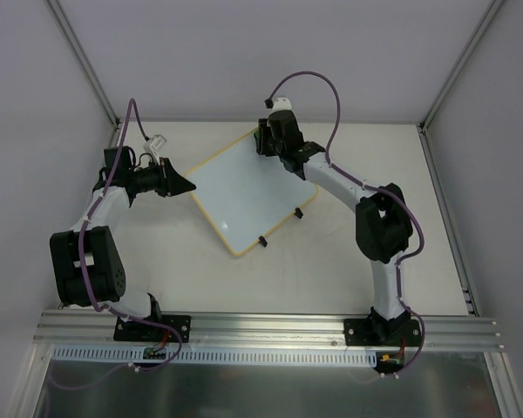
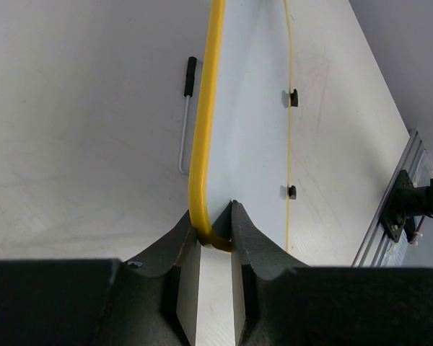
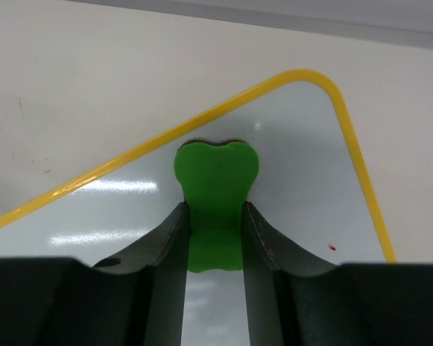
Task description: Erase the whiteboard
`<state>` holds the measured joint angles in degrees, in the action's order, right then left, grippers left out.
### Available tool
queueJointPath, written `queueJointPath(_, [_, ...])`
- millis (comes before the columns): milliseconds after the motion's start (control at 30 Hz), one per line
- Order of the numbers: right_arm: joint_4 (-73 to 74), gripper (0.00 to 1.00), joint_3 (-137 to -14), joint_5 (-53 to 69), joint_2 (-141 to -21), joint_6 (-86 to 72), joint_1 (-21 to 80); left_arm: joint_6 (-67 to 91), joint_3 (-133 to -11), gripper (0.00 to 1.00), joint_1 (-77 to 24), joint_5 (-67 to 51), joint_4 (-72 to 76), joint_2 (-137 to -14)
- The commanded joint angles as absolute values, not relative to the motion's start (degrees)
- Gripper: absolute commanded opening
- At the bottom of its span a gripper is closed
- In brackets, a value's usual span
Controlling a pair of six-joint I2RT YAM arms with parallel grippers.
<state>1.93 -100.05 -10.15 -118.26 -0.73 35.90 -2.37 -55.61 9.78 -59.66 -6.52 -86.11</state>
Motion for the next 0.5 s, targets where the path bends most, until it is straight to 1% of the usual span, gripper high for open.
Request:
queueJointPath(0, [3.52, 0.01, -97.57, -6.58, -119.54, -0.87, 37.88, -12.04, -55.37, 0.0, 7.38, -55.11, -6.77, -86.48])
queueJointPath(267, [3.51, 0.0, -87.99, -10.19, -115.49, -6.77, 31.21, -12.48, -55.28, 0.0, 7.38, -54.32, -6.94, -86.13])
queueJointPath(467, [2.55, 0.0, -79.13, -10.9, -112.24, -7.91, 29.88, -12.39, -55.55, 0.0, 7.38, -54.4, -7.03, -86.48])
